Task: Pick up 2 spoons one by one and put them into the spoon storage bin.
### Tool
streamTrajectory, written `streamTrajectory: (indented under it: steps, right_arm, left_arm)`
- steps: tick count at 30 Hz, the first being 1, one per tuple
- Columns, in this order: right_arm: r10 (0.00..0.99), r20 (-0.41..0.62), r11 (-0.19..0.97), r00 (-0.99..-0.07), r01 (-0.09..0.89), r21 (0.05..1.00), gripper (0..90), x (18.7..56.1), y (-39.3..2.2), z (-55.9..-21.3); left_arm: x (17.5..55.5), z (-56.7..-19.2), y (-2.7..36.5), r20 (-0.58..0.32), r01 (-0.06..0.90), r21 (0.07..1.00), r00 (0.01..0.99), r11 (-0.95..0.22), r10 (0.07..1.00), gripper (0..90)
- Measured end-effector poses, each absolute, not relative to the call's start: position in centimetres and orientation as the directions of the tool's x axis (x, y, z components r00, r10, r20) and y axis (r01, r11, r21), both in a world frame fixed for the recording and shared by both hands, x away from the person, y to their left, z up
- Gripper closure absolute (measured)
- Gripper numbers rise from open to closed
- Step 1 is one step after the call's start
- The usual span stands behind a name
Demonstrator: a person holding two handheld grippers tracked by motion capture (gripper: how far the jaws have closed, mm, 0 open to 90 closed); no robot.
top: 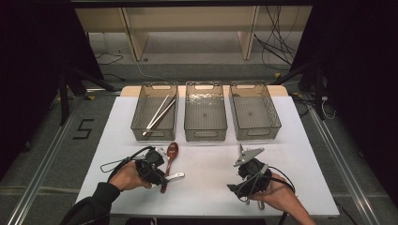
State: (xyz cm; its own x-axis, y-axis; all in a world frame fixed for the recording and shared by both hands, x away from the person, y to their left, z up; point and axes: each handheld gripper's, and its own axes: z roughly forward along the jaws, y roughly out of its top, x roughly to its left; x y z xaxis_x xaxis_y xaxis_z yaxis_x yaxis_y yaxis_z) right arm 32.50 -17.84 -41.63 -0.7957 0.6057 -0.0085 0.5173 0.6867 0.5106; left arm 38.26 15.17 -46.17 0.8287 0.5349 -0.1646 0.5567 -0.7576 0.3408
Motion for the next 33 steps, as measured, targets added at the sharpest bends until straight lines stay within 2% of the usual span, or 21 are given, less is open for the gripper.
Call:
streamTrajectory:
  steps: [2,9,12,17,33]
  right_arm:
    - [0.608,-0.009,0.685,-0.794,0.518,0.512,27.1,32.5,-17.9,-41.6]
    - [0.61,-0.011,0.685,-0.793,0.52,0.51,27.3,32.4,-17.8,-41.5]
    - [0.609,-0.012,0.686,-0.793,0.518,0.51,27.3,32.4,-17.8,-41.5]
    - [0.608,-0.014,0.685,-0.794,0.516,0.513,27.4,32.5,-17.9,-41.5]
    - [0.608,-0.016,0.685,-0.794,0.515,0.516,27.5,32.4,-17.9,-41.4]
  left_arm:
    - [38.3,-46.1,15.1,-0.161,0.552,0.333,0.832,-0.765,0.531,66.0]
    - [37.9,-46.1,15.1,-0.177,0.546,0.319,0.837,-0.774,0.518,68.0]
    - [37.8,-46.1,15.3,-0.179,0.555,0.312,0.832,-0.771,0.525,66.1]
    - [37.8,-46.3,16.0,-0.2,0.569,0.291,0.822,-0.769,0.533,56.4]
    - [37.3,-46.2,15.6,-0.158,0.514,0.276,0.857,-0.812,0.49,64.8]
